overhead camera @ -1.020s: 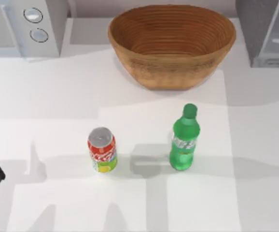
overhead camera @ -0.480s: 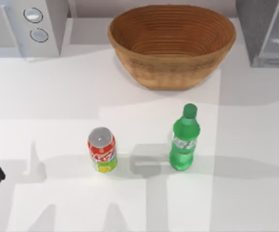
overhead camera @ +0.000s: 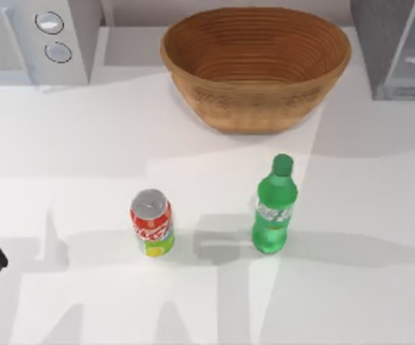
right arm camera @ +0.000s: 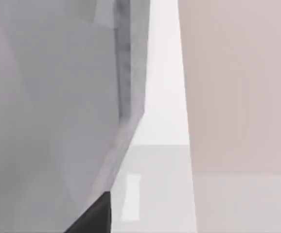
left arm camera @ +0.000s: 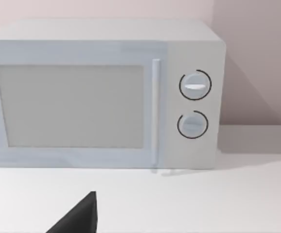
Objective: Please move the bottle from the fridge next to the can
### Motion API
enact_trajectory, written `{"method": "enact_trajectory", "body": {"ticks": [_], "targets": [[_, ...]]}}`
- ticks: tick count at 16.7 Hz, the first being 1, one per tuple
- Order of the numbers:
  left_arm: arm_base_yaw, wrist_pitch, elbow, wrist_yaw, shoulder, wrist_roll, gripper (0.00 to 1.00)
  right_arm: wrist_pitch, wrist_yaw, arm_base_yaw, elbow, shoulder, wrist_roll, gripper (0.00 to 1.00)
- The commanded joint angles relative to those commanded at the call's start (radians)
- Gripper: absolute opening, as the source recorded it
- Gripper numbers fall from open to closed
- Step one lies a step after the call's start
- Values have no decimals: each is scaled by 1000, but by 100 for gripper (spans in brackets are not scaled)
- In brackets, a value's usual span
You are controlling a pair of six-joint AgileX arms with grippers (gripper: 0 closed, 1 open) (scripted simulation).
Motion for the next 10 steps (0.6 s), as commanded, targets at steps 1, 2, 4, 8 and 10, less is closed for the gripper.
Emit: {"method": "enact_trajectory", "body": {"ticks": [1,2,4,8,10], "targets": [[0,0,0,0,0,0,100,20,41,53,-15,-10,34,100],[0,0,0,0,0,0,100,43,88,116,-32,-22,73,100],[0,0,0,0,0,0,100,92,195,264,-74,-48,163,100],[0,0,0,0,0,0,100,192,423,577,-170,-109,362,100],[0,0,0,0,0,0,100,237,522,696,-213,-140,449,100]]}}
